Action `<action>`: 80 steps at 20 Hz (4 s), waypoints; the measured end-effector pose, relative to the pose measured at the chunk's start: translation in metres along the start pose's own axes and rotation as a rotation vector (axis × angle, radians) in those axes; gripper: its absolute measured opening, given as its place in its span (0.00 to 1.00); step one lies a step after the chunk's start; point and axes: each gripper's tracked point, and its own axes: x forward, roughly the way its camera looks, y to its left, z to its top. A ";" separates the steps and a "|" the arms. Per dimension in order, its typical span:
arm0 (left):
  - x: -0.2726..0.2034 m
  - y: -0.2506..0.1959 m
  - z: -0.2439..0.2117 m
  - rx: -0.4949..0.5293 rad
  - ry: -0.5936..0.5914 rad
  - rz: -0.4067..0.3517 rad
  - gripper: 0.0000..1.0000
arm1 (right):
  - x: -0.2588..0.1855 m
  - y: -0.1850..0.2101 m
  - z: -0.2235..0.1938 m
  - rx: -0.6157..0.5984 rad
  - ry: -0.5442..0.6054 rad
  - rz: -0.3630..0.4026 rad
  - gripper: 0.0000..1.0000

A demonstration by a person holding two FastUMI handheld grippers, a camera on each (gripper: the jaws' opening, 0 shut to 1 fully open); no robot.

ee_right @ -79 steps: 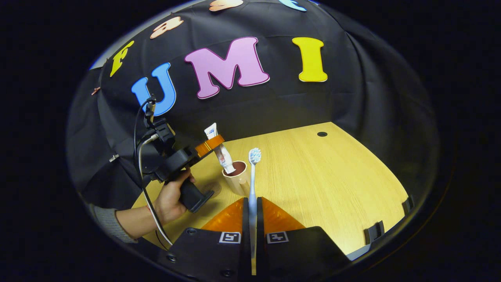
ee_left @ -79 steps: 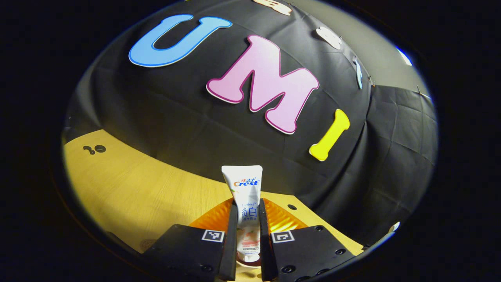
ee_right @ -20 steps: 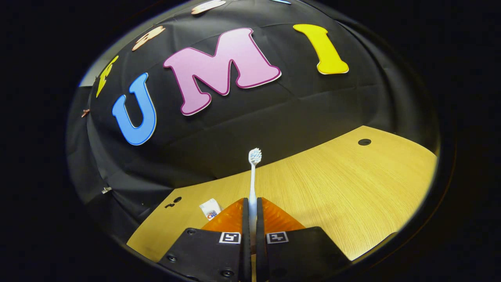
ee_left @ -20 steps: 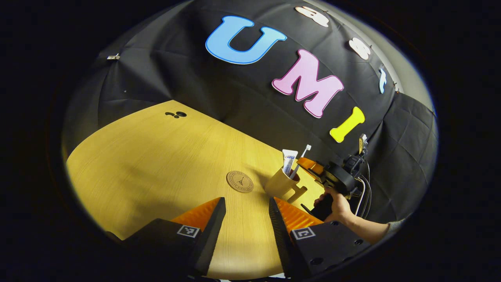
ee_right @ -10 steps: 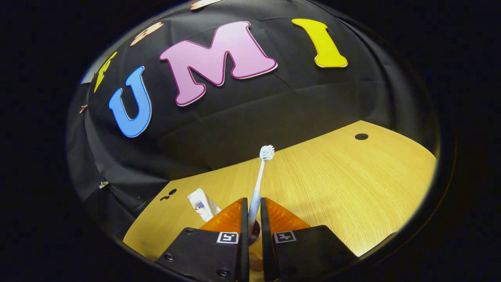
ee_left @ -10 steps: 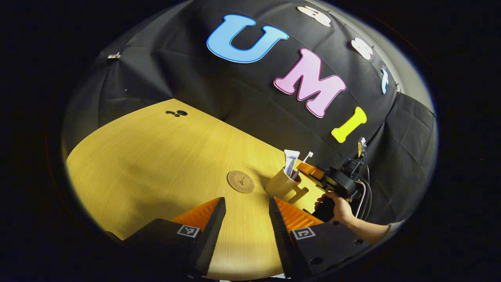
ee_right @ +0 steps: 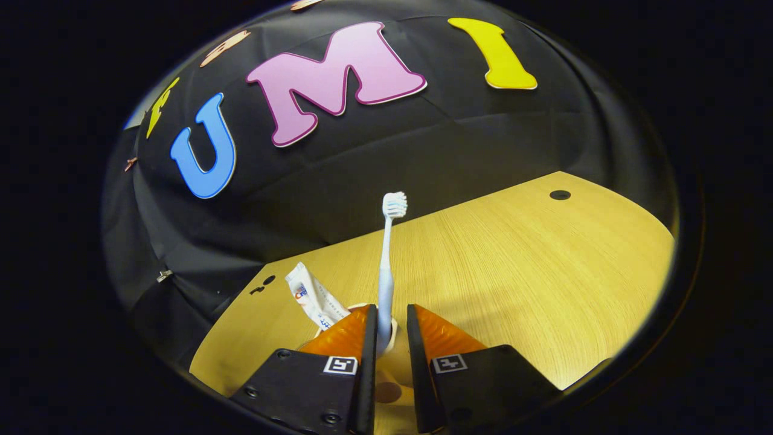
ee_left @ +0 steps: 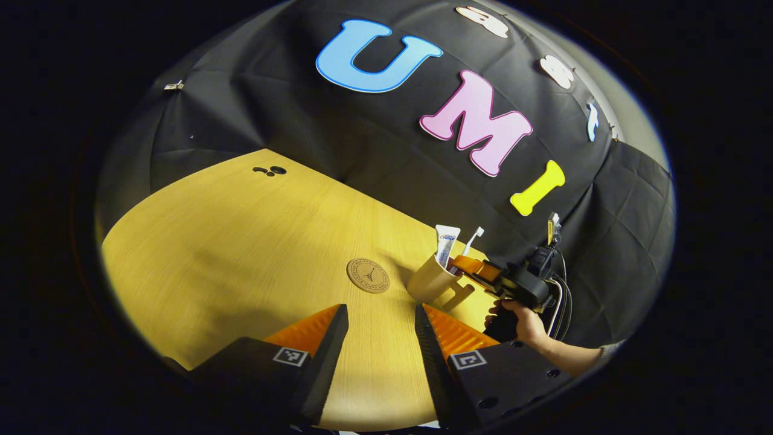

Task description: Put the toothbrush and toothpaste on the desktop into the cup, then pick up the cup and place it on the coaster on the desktop.

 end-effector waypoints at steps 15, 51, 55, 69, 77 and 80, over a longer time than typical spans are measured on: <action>0.001 -0.008 0.002 -0.017 0.006 -0.003 0.71 | -0.076 -0.012 -0.013 -0.170 0.409 0.053 0.81; -0.007 0.014 -0.023 -0.101 0.051 0.044 0.74 | -0.012 -0.019 -0.117 -0.627 0.943 -0.076 0.32; -0.008 0.015 -0.022 -0.106 0.046 0.047 0.74 | -0.012 -0.003 -0.114 -0.598 0.922 -0.047 0.27; -0.026 0.039 -0.010 -0.139 0.015 0.083 0.74 | 0.007 0.089 -0.138 -0.626 0.936 0.066 0.32; -0.026 0.061 -0.004 -0.160 0.007 0.094 0.74 | 0.007 0.100 -0.145 -0.657 0.959 0.067 0.32; -0.026 0.065 -0.004 -0.166 0.012 0.096 0.73 | 0.010 0.097 -0.151 -0.668 0.975 0.054 0.32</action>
